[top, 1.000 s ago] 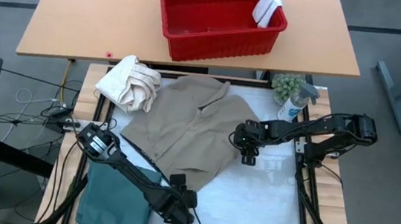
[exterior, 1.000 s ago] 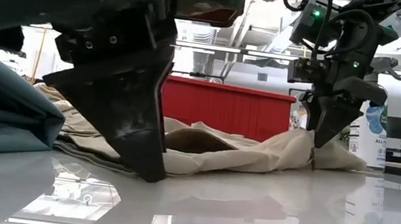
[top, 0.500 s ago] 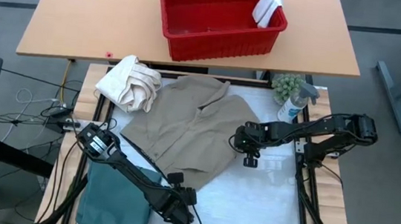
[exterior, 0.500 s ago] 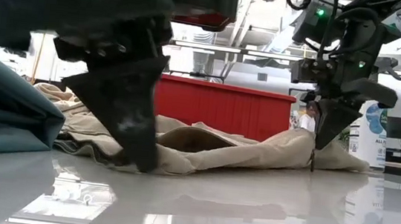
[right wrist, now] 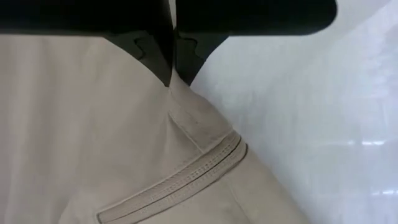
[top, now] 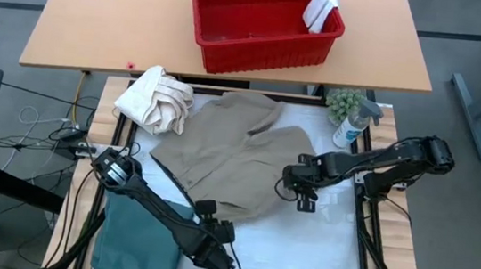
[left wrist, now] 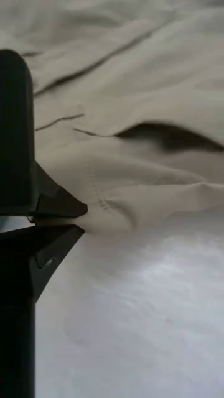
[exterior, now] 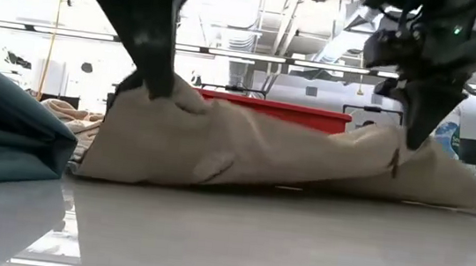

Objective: Fold Laundry from Bin
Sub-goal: Fold the brown shorts

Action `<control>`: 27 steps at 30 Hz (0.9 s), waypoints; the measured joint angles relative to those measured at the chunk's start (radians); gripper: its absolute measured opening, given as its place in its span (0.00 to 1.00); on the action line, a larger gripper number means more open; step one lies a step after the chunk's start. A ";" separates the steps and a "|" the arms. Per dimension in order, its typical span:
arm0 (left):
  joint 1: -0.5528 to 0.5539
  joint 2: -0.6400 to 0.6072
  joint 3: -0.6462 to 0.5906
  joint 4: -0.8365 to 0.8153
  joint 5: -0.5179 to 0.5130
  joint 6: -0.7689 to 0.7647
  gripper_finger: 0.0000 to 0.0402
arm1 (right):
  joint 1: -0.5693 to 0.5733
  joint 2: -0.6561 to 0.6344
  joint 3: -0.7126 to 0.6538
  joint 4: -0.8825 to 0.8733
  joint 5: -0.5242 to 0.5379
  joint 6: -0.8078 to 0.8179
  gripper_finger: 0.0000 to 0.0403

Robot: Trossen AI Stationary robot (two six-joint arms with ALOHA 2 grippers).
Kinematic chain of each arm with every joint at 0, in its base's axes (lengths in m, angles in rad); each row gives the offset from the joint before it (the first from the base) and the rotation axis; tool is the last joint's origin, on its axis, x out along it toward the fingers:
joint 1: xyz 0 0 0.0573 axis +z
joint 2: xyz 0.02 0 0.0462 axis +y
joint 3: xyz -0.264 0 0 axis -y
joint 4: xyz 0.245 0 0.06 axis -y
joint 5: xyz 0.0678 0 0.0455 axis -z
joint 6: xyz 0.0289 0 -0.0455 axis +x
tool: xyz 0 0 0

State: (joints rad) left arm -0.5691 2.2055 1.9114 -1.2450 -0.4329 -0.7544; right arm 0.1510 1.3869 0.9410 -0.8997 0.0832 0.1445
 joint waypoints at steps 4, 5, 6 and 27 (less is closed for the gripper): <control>-0.025 0.000 0.049 -0.078 0.036 -0.014 0.00 | 0.075 0.000 0.028 -0.067 -0.052 0.122 0.05; -0.034 0.000 0.062 -0.098 0.044 -0.017 0.00 | 0.098 0.000 0.030 -0.069 -0.075 0.157 0.05; -0.042 0.000 0.075 -0.119 0.052 -0.018 0.00 | 0.124 0.000 0.032 -0.071 -0.093 0.193 0.05; -0.192 -0.036 0.238 -0.327 -0.029 -0.167 0.00 | 0.276 0.000 0.601 -0.433 0.033 0.378 0.05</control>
State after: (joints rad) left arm -0.7615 2.1692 2.1498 -1.5716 -0.4618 -0.9213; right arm 0.4268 1.3872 1.5420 -1.3324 0.1161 0.5229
